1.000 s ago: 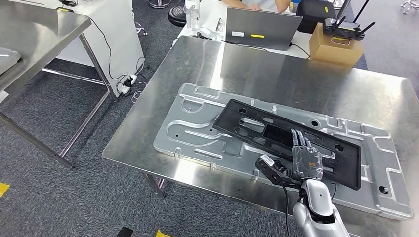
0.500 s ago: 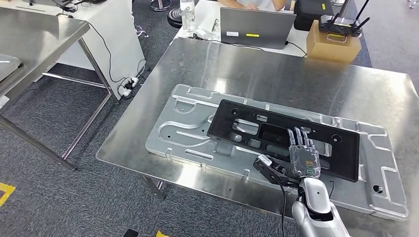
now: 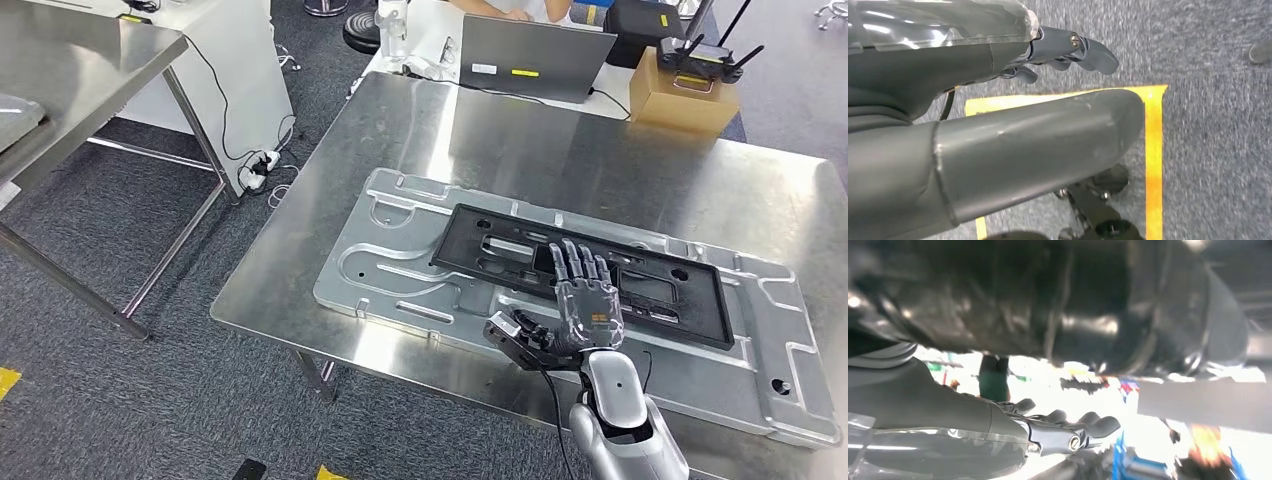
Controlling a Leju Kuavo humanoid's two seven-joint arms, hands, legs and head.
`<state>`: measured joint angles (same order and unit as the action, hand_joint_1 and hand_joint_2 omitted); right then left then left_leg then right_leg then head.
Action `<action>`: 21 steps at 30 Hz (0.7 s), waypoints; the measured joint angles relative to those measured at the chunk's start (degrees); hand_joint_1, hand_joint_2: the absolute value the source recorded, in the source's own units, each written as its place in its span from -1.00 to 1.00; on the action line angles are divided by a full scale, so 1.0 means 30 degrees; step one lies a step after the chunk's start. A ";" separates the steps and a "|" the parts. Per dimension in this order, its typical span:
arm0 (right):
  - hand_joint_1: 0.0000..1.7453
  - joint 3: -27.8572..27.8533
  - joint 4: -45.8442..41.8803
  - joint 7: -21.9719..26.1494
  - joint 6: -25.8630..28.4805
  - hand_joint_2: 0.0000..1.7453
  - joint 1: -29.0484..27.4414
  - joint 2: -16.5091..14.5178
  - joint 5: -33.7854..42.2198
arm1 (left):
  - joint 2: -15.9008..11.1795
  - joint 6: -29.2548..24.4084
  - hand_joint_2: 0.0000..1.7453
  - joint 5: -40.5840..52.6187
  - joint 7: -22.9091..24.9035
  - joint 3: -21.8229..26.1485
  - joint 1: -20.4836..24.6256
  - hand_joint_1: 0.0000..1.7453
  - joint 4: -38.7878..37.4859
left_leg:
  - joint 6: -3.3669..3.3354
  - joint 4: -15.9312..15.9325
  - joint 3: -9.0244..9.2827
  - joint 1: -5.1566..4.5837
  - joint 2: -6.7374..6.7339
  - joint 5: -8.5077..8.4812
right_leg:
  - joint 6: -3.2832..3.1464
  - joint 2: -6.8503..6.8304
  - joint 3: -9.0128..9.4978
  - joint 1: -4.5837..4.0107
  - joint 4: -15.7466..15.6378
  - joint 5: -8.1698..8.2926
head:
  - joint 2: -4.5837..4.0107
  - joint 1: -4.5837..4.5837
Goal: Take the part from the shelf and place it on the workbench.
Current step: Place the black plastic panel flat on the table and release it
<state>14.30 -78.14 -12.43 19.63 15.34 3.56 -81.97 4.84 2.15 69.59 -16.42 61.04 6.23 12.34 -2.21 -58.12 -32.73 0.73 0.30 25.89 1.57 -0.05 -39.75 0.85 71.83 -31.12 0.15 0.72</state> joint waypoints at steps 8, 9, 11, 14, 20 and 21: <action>-1.00 0.2984 -0.3190 -0.0284 -0.0066 -1.00 0.0645 -0.0206 -0.1991 | 0.0109 0.0111 -1.00 -0.0211 -0.0093 0.0268 0.0021 -1.00 -0.0004 | 0.0628 -0.0434 -0.0360 -0.0067 0.0032 0.0273 | -0.0779 0.0009 0.1707 -0.0112 -0.4282 0.1907 | 0.0000 -0.0004; -1.00 0.3261 -0.3463 -0.0291 -0.0073 -1.00 0.0741 -0.0240 -0.2071 | 0.0115 0.0109 -1.00 -0.0217 -0.0093 0.0279 0.0020 -1.00 -0.0004 | 0.0705 -0.0963 -0.0564 -0.0057 0.0029 0.0769 | -0.0928 -0.0034 0.1643 -0.0061 -0.4361 0.2030 | 0.0000 -0.0007; -1.00 0.3761 -0.3866 -0.0302 -0.0082 -1.00 0.0889 -0.0280 -0.2151 | 0.0126 0.0102 -1.00 -0.0224 -0.0093 0.0290 0.0019 -1.00 -0.0004 | 0.0823 -0.3057 -0.1308 -0.0005 0.0007 0.2298 | -0.1102 -0.0090 0.1409 -0.0064 -0.4403 0.2251 | 0.0000 -0.0014; -1.00 0.4342 -0.4167 -0.0322 -0.0084 -1.00 0.0910 -0.0284 -0.2181 | 0.0129 0.0088 -1.00 -0.0255 -0.0093 0.0339 -0.0003 -1.00 -0.0004 | 0.0952 -0.5232 -0.1736 0.0024 0.0004 0.3370 | -0.1094 -0.0124 0.0874 -0.0112 -0.4314 0.2598 | 0.0000 -0.0014; -1.00 0.4982 -0.4619 -0.0455 0.0031 -1.00 0.0841 -0.0291 -0.2212 | 0.0131 0.0077 -1.00 -0.0275 -0.0102 0.0428 0.0059 -1.00 -0.0004 | 0.0606 0.0038 0.1514 -0.0120 0.0041 0.1684 | -0.0565 -0.0111 0.0247 -0.0166 -0.4110 0.3331 | 0.0000 -0.0009; -1.00 0.5058 -0.4658 -0.0492 0.0060 -1.00 0.0792 -0.0297 -0.2215 | 0.0135 0.0077 -1.00 -0.0277 -0.0104 0.0432 0.0039 -1.00 -0.0004 | 0.0494 0.0021 0.1442 -0.0167 0.0047 0.1495 | -0.0445 -0.0110 0.0257 -0.0170 -0.4178 0.3481 | 0.0000 -0.0007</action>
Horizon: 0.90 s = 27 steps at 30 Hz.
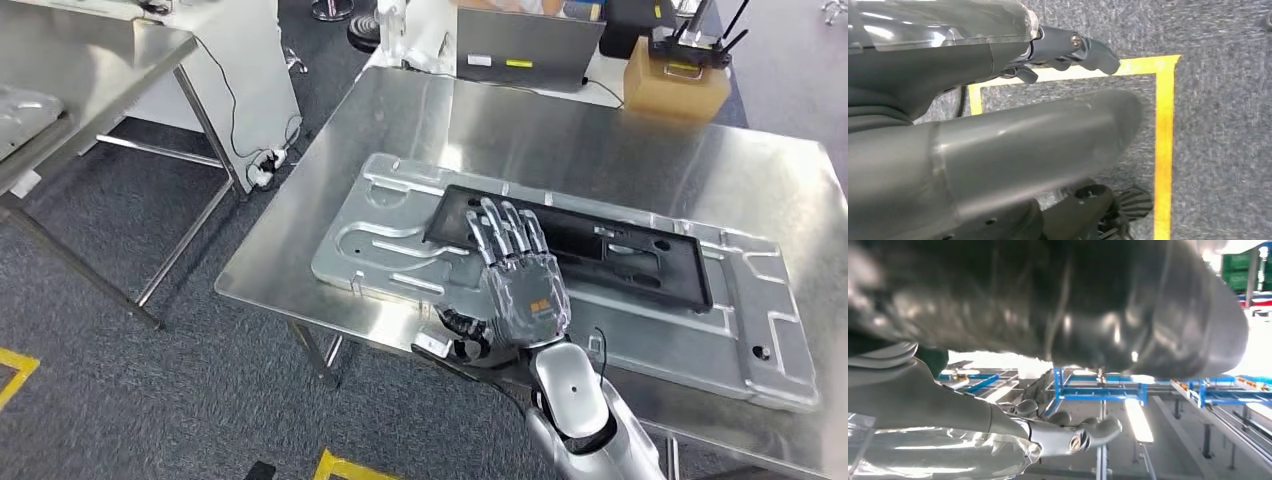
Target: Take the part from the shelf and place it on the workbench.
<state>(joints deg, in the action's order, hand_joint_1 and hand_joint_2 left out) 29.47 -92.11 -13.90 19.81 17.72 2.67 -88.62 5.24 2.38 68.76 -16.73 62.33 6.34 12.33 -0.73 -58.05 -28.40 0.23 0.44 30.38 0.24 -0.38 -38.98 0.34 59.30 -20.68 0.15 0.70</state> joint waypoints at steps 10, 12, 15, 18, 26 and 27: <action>-1.00 0.0264 -0.0175 -0.0140 0.0324 -1.00 -0.0584 -0.0002 -0.0004 | 0.0040 -0.0005 -1.00 -0.0057 0.0004 0.0071 -0.0037 -1.00 0.0000 | -0.0585 -0.0065 -0.2336 0.0073 -0.0263 -0.2044 | 0.0577 0.0124 0.0188 0.0133 0.4367 -0.3338 | 0.0000 0.0029; -1.00 0.0315 -0.0355 -0.0216 0.0631 -1.00 -0.0826 -0.0004 -0.0009 | 0.0080 -0.0013 -1.00 -0.0081 -0.0015 0.0108 -0.0045 -1.00 0.0000 | -0.0461 -0.0197 -0.2695 0.0055 -0.0253 -0.2309 | 0.0343 0.0125 0.2353 0.0060 0.1562 -0.3023 | 0.0000 0.0024; -1.00 0.0377 -0.0779 -0.0469 0.1544 -1.00 -0.1666 -0.0009 -0.0024 | 0.0153 -0.0062 -1.00 -0.0193 -0.0102 0.0173 -0.0107 -1.00 0.0000 | -0.0109 -0.0108 -0.2805 0.0073 -0.0229 -0.2752 | -0.0050 0.0128 0.3608 -0.0152 -0.0561 -0.3268 | 0.0000 0.0015; -1.00 0.0417 -0.1169 -0.0563 0.2819 -1.00 -0.3220 -0.0053 -0.0025 | 0.0158 -0.0140 -1.00 -0.0369 -0.0204 0.0324 -0.0267 -1.00 0.0000 | 0.0227 -0.0287 -0.2968 0.0118 -0.0183 -0.2382 | -0.0514 0.0038 0.3343 -0.0043 -0.0859 -0.2657 | 0.0000 0.0007; -1.00 -0.0043 -0.1178 -0.0863 0.4834 -1.00 -0.8936 -0.0348 0.1671 | 0.0250 -0.0401 -1.00 -0.0895 -0.0332 0.0885 -0.0474 -1.00 0.0000 | 0.0622 -0.3875 -0.1900 0.0304 -0.0171 -0.0115 | -0.0580 -0.0196 0.1099 0.0012 -0.0459 -0.1167 | 0.0000 -0.0013; -1.00 -0.0229 -0.1091 -0.0938 0.5029 -1.00 -0.9403 -0.0348 0.1953 | 0.0253 -0.0421 -1.00 -0.0953 -0.0333 0.0945 -0.0463 -1.00 0.0000 | 0.0589 -0.2402 -0.0763 0.0302 -0.0140 -0.0145 | -0.0489 -0.0166 0.0818 -0.0003 -0.0292 -0.1032 | 0.0000 -0.0018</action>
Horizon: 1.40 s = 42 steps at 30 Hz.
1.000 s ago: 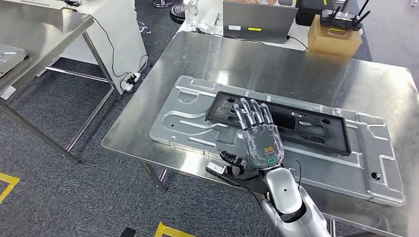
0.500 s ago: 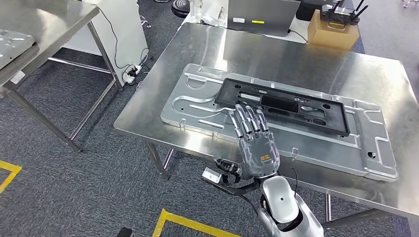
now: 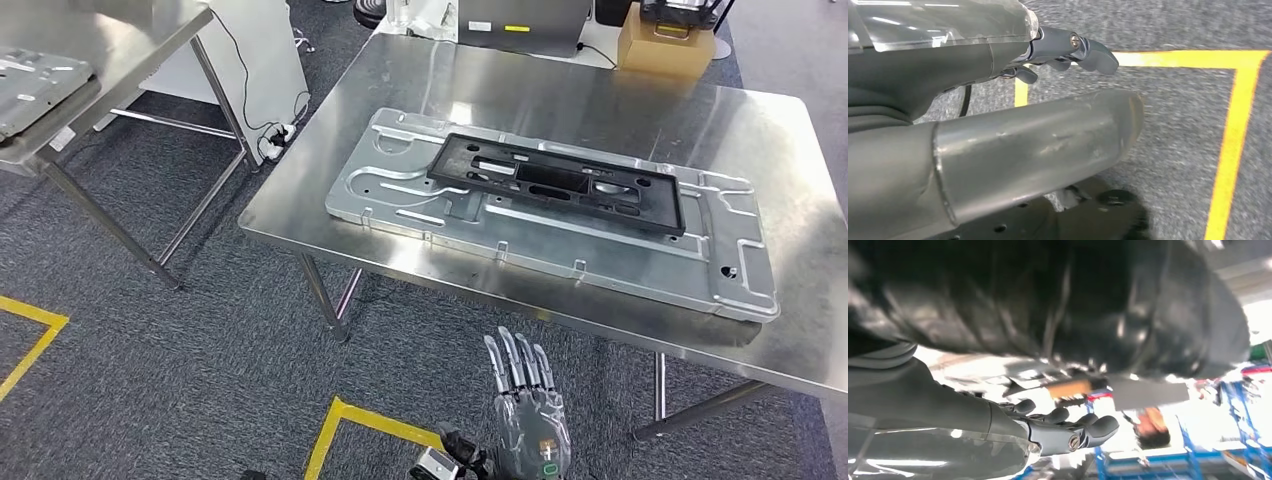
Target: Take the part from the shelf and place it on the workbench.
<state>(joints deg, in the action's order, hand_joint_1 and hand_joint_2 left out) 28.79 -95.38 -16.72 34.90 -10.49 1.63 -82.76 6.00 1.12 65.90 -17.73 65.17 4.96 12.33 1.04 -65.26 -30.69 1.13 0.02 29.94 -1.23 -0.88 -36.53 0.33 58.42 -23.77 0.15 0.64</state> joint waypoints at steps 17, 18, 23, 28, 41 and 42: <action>-1.00 -1.9056 1.6926 1.3320 0.1132 -1.00 0.0505 -0.5000 0.8491 | 0.0639 -0.0698 -1.00 -0.0246 -0.0430 0.1167 -0.0160 -1.00 0.0000 | -0.1019 0.2503 -0.1466 -0.0311 -0.0118 -0.1986 | 0.0529 0.0283 0.3199 -0.0043 0.0750 -0.2291 | 0.0000 0.0060; -1.00 -1.9972 1.8097 1.3091 0.0999 -1.00 0.0867 -0.5033 0.8460 | 0.0678 -0.0705 -1.00 -0.0202 -0.0443 0.1195 -0.0130 -1.00 0.0000 | -0.0900 0.2470 -0.1555 -0.0334 -0.0099 -0.2124 | 0.0417 0.0301 0.3799 -0.0109 -0.0250 -0.2624 | 0.0000 0.0055; -1.00 -2.3204 2.2929 0.8906 -0.1531 -1.00 0.2148 -0.5089 0.8234 | 0.0688 -0.0805 -1.00 0.0031 -0.0433 0.1266 -0.0153 -1.00 0.0000 | -0.0326 0.1403 -0.2203 -0.0265 -0.0014 -0.1382 | -0.0166 -0.0076 0.3681 -0.0023 -0.1109 -0.2367 | 0.0000 0.0046; -1.00 -2.5151 2.5505 0.4504 -0.4946 -1.00 0.2838 -0.5109 0.8561 | 0.0687 -0.0692 -1.00 0.0409 -0.0065 0.1273 -0.0296 -1.00 0.0000 | 0.0032 -0.2729 -0.3049 -0.0161 -0.0048 0.0833 | -0.0307 -0.0834 0.2870 -0.0101 -0.0806 -0.1993 | 0.0000 0.0046; -1.00 -2.7389 2.7243 0.2638 -0.8951 -1.00 0.3806 -0.5244 0.9301 | 0.0581 -0.0563 -1.00 0.0858 0.0095 0.1271 -0.0375 -1.00 0.0000 | -0.1381 0.2908 -0.0078 -0.0200 0.0110 -0.0986 | 0.0689 0.0101 0.0604 -0.0056 0.4085 -0.4667 | 0.0000 0.0067; -1.00 -2.7445 2.7246 0.2807 -0.9303 -1.00 0.3805 -0.5237 0.9296 | 0.0576 -0.0563 -1.00 0.0880 0.0108 0.1271 -0.0390 -1.00 0.0000 | -0.1372 0.2883 -0.0145 -0.0200 0.0337 -0.1026 | 0.0717 0.0178 0.0210 -0.0022 0.4911 -0.4849 | 0.0000 0.0067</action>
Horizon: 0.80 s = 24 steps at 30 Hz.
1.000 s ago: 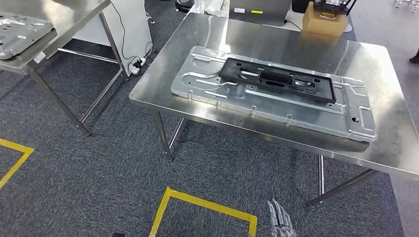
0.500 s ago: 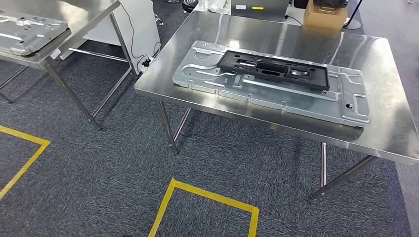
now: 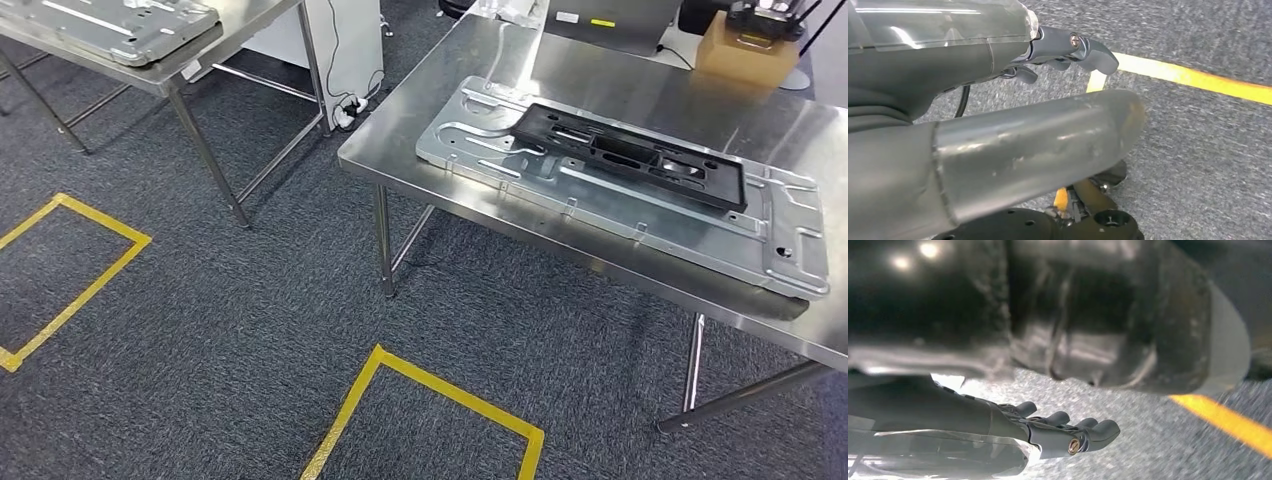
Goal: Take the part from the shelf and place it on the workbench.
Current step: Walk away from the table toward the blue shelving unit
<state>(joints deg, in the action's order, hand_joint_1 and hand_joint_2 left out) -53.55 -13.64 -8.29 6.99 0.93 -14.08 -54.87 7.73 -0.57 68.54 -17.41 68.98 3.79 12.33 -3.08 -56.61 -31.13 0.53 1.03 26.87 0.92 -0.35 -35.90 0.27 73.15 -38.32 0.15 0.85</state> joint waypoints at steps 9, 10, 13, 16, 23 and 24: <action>-1.00 -0.0160 0.0040 0.0829 -0.0860 -1.00 0.0076 0.0006 -0.0259 | -0.0038 0.0009 -1.00 0.0060 0.0098 0.0000 -0.0010 -1.00 0.0000 | 0.0753 -0.0344 -0.0489 0.0047 0.1911 -0.0205 | -0.0421 0.1333 0.2197 0.0122 -0.5200 0.2945 | 0.0000 -0.0004; -1.00 -0.0160 0.0046 0.0883 -0.0914 -1.00 0.0086 0.0004 -0.0315 | -0.0055 0.0005 -1.00 0.0065 0.0131 0.0000 -0.0040 -1.00 0.0000 | 0.0848 -0.0540 -0.0606 0.0046 0.1710 -0.0061 | -0.0561 0.1095 0.2215 0.0146 -0.5278 0.3008 | 0.0000 -0.0016; -1.00 -0.0160 0.0084 0.0878 -0.1020 -1.00 0.0058 0.0002 -0.0414 | -0.0084 0.0002 -1.00 0.0076 0.0233 0.0000 0.0000 -1.00 0.0000 | 0.1046 -0.3208 -0.1818 0.0023 0.0299 0.1555 | -0.0877 0.0235 0.2193 0.0153 -0.5429 0.3106 | 0.0000 -0.0067; -1.00 -0.0162 0.0126 0.0654 -0.1127 -1.00 0.0026 0.0015 -0.0506 | -0.0071 0.0020 -1.00 0.0067 0.0277 0.0000 -0.0005 -1.00 0.0000 | 0.1201 -0.5820 -0.2884 0.0096 -0.0200 0.2513 | -0.0914 -0.0672 0.2092 0.0061 -0.5388 0.3086 | 0.0000 -0.0071; -1.00 -0.0160 0.0155 0.0185 -0.1401 -1.00 0.0065 0.0009 -0.0659 | -0.0106 0.0051 -1.00 0.0082 0.0324 0.0000 0.0022 -1.00 0.0000 | 0.0828 -0.0220 0.0294 -0.0189 -0.1951 0.0558 | -0.0598 -0.1753 0.2179 -0.0172 -0.5223 0.2886 | 0.0000 -0.0071; -1.00 -0.0160 0.0155 0.0184 -0.1406 -1.00 0.0065 0.0007 -0.0659 | -0.0106 0.0051 -1.00 0.0082 0.0324 0.0000 0.0026 -1.00 0.0000 | 0.0812 -0.0224 0.0293 -0.0180 -0.1919 0.0544 | -0.0591 -0.1763 0.2179 -0.0168 -0.5226 0.2889 | 0.0000 -0.0069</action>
<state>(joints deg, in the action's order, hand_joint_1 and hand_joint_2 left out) -54.03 -13.18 -7.74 2.78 1.12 -14.06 -56.85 7.41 -0.41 68.79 -16.44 68.98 3.87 12.33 -0.64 -57.28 -30.25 -0.01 -4.72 28.50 -0.85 -5.64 -29.36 -0.24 57.48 -29.65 0.15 0.64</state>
